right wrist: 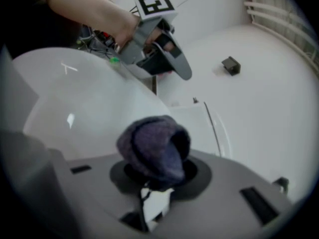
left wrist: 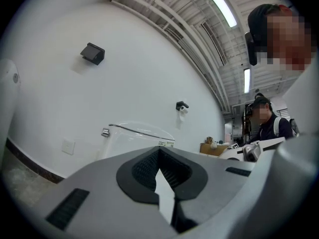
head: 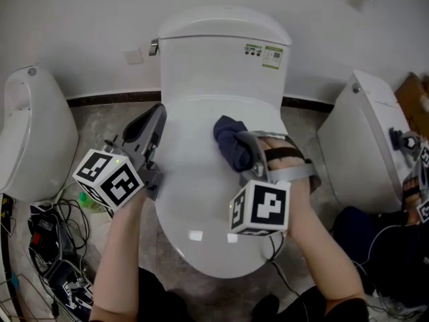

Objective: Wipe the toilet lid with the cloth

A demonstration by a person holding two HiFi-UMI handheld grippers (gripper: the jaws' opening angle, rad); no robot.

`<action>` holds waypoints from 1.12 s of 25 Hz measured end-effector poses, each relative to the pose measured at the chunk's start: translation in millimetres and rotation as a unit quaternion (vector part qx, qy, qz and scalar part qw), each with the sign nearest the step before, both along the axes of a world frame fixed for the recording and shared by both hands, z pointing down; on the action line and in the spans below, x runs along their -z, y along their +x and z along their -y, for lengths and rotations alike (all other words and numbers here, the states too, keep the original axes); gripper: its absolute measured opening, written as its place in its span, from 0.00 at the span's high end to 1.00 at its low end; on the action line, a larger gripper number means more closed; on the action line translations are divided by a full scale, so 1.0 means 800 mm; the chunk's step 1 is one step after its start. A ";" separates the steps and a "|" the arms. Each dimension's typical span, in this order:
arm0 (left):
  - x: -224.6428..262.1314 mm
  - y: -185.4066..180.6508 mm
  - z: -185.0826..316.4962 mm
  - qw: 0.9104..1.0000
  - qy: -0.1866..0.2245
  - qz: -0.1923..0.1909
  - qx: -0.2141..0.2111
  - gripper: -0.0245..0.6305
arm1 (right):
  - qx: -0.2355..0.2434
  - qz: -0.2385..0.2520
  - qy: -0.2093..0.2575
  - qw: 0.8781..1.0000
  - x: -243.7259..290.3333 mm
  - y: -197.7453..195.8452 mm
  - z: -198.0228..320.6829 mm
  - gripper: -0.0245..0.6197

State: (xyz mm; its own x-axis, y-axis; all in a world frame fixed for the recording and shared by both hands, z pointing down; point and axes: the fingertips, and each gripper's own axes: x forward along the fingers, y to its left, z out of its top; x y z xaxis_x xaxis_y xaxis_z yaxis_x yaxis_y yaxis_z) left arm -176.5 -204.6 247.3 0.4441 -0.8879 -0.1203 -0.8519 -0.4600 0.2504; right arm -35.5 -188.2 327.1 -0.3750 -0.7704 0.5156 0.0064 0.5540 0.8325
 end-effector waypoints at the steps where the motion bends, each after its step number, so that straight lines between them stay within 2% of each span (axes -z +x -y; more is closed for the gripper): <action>1: -0.002 -0.003 0.001 1.000 -0.005 0.001 0.003 0.95 | 0.016 0.001 0.003 1.000 0.001 -0.022 -0.007 0.81; 6: 0.001 -0.014 0.002 0.999 -0.006 0.026 0.018 0.95 | 0.082 0.015 0.024 0.996 0.012 -0.118 -0.038 0.81; 12: 0.004 -0.029 -0.003 1.000 -0.002 0.016 0.025 0.95 | 0.126 0.011 0.001 0.992 -0.011 -0.177 -0.073 0.81; 17: 0.003 -0.039 -0.005 1.000 -0.002 0.011 0.028 0.95 | 0.127 -0.006 -0.013 0.992 -0.030 -0.184 -0.076 0.81; 21: 0.003 -0.039 -0.006 1.000 -0.001 0.011 0.027 0.95 | 0.127 0.003 -0.012 0.992 -0.032 -0.182 -0.078 0.81; 28: -0.003 -0.025 -0.005 1.000 -0.005 0.019 0.017 0.95 | 0.114 -0.002 -0.020 0.993 -0.035 -0.149 -0.074 0.81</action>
